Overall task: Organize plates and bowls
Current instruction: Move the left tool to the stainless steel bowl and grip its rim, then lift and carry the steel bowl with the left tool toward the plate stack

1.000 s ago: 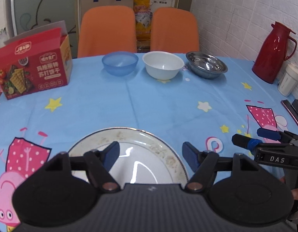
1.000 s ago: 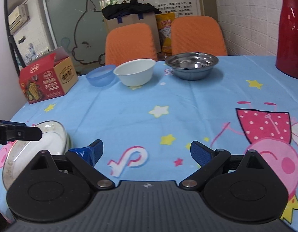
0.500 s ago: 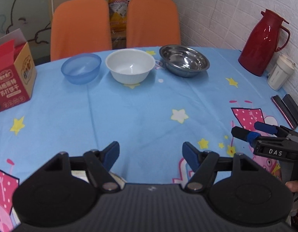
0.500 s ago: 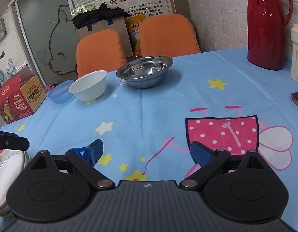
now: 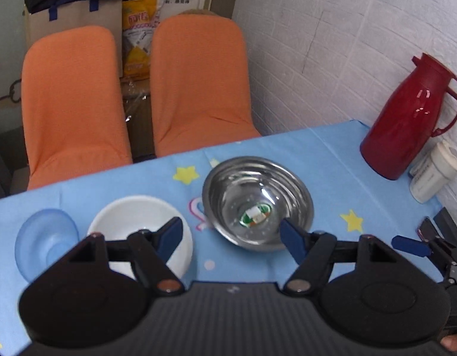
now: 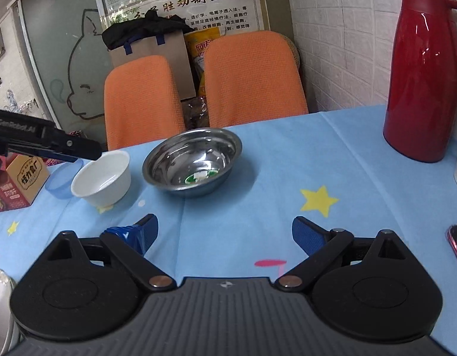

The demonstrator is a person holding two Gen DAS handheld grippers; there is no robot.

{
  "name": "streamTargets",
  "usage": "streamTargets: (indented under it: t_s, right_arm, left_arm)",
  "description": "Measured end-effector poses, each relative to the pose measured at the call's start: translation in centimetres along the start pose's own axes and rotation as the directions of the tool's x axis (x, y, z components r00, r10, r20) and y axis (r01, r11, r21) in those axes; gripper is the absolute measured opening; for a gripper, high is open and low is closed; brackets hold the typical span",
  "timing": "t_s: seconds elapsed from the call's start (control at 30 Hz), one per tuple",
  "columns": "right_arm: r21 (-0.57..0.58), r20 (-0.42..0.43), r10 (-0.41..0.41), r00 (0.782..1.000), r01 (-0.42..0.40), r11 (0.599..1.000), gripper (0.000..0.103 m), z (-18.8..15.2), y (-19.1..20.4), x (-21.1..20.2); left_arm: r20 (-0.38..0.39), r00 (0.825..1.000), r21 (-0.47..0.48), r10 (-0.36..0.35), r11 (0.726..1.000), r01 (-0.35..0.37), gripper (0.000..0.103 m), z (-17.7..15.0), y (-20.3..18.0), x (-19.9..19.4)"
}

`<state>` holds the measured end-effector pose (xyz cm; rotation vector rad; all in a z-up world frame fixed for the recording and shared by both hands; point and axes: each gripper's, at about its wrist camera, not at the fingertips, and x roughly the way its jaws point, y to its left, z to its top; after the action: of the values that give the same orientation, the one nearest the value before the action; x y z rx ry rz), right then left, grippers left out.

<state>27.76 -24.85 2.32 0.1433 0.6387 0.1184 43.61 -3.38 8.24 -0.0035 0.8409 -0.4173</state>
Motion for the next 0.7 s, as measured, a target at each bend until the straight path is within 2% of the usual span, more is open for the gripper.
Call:
streamTargets:
  t_s: [0.13, 0.33, 0.5, 0.7]
  right_arm:
    - [0.0, -0.024, -0.005, 1.0, 0.005, 1.0, 0.085, 2.2, -0.6, 3.5]
    - [0.015, -0.056, -0.013, 0.998, 0.014, 1.0, 0.084, 3.9, -1.5, 8.8]
    - [-0.003, -0.096, -0.022, 0.995, 0.022, 1.0, 0.084, 4.7, -1.2, 11.8]
    - [-0.069, -0.127, -0.011, 0.992, 0.002, 0.998, 0.083, 4.7, 0.1, 13.6]
  left_arm:
    - [-0.054, 0.999, -0.024, -0.011, 1.0, 0.009, 0.073, 2.7, 0.8, 4.6]
    - [-0.129, 0.992, -0.008, 0.011, 1.0, -0.012, 0.073, 4.3, 1.0, 10.3]
    - [-0.154, 0.988, 0.009, 0.026, 1.0, -0.025, 0.073, 4.3, 0.6, 12.3]
    - [-0.169, 0.986, 0.03, 0.013, 1.0, -0.008, 0.073, 4.5, -0.2, 13.4]
